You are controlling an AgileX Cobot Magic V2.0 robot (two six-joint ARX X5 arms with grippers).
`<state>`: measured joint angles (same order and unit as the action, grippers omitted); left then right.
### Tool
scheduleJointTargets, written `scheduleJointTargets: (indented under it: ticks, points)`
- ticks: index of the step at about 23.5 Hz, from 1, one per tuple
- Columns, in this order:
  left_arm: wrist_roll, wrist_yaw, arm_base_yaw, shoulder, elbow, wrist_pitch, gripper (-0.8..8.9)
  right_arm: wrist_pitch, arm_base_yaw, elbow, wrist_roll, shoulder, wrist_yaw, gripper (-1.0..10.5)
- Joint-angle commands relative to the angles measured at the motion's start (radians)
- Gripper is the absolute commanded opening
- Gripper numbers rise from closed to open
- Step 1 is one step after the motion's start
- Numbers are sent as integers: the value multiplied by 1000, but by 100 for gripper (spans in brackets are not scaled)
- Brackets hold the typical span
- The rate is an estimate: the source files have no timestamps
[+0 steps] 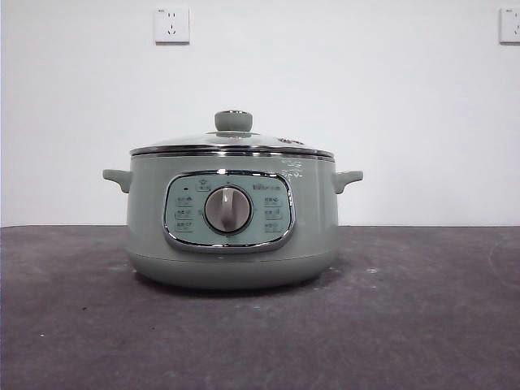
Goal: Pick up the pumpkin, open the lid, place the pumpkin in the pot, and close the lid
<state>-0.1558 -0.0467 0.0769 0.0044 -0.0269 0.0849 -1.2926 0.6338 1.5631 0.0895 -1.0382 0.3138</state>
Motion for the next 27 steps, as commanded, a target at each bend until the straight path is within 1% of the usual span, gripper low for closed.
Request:
scheduleJointTargets:
  ticks: [1,8,9,12,13,27]
  points:
    - [22,1,3,-3,24,14,-3,2,2,-1,-5,3,-2,1]
    - [83,-13,3,-3,24,91,-3,2,2,-1,-5,3,-2,1]
    - [109,-15,3,-3,24,99,-3,2,2,-1,-5,3,-2,1]
    - [245,-13,3,-3,24,96,-3,2,2,-1,-5,5,-2,1]
    - [258,-12,3,-3,24,96,-3,2,2,-1,-5,5,-2,1]
    - [259,-8,3,-3,24,96,-3,2,2,-1,-5,6,-2,1]
